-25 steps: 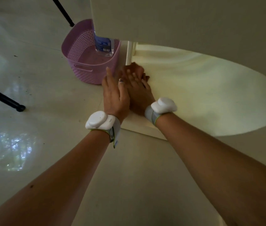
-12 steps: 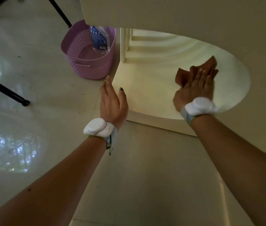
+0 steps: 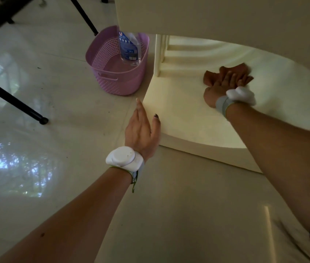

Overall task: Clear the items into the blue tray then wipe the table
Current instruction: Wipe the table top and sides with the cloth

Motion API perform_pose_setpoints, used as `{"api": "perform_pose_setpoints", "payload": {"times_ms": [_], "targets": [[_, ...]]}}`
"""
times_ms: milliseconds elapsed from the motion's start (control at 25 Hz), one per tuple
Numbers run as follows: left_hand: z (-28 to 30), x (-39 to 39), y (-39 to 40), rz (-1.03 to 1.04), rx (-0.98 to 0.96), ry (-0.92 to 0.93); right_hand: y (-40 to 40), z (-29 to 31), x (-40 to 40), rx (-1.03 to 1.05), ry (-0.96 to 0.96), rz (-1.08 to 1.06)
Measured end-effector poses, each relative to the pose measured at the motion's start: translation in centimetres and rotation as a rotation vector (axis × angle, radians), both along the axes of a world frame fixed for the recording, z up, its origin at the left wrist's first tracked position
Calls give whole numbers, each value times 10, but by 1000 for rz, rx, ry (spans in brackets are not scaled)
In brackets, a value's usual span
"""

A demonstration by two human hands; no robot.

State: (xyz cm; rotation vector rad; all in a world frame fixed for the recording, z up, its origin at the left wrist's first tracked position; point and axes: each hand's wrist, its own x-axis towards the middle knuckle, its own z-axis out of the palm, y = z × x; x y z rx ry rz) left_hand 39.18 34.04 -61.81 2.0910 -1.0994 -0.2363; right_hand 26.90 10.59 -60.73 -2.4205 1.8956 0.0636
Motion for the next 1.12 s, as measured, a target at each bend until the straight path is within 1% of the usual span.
{"api": "perform_pose_setpoints", "payload": {"times_ms": [120, 200, 280, 360, 440, 520, 560, 600, 640, 680, 720, 760, 800, 840, 880, 920, 960, 1000, 1040, 1080, 1120], "targets": [[1, -1, -2, 42, -36, 52, 31, 0, 48, 65, -46, 263], [0, -1, -3, 67, -62, 106, 63, -3, 81, 56, -85, 378], [1, -1, -2, 72, -106, 224, 95, -2, 96, 65, -110, 476], [2, 1, 0, 93, -195, 391, 121, -5, 89, 24, -127, 582], [2, -2, 6, 174, -289, 533, 149, -11, 66, -83, -156, 688], [0, -7, 17, 253, -367, 590, 182, -20, 36, -173, -150, 811], [-1, -6, 22, 288, -390, 595, 193, -26, 30, -191, -144, 894], [-1, -8, 25, 301, -395, 579, 199, -31, 23, -233, -95, 955], [-1, -7, 27, 299, -379, 543, 198, -38, 20, -319, -2, 1021], [-1, -7, 27, 280, -335, 486, 193, -46, 20, -495, 69, 1094], [-2, -12, 26, 251, -253, 396, 187, -51, 18, -612, 80, 1108], [-2, -18, 24, 236, -134, 255, 184, -47, 12, -751, 105, 1093], [-4, -27, 24, 232, -8, 78, 183, -41, 0, -594, -211, 1029], [-7, -36, 24, 207, 83, -92, 187, -32, -13, -219, -617, 836], [-12, -44, 25, 131, 148, -221, 191, -26, -26, 223, -856, 617], [-17, -50, 27, 11, 217, -297, 193, -33, -40, 508, -1093, 577], [-21, -53, 29, -96, 284, -333, 193, -43, -64, 520, -1129, 619], [-25, -53, 32, -167, 340, -358, 186, -42, -90, 249, -997, 684], [-27, -51, 34, -196, 374, -393, 178, -47, -122, -190, -710, 769], [-28, -51, 35, -194, 387, -436, 165, -53, -149, -609, -282, 854], [-27, -53, 35, -177, 396, -472, 153, -55, -162, -804, 57, 944]]}}
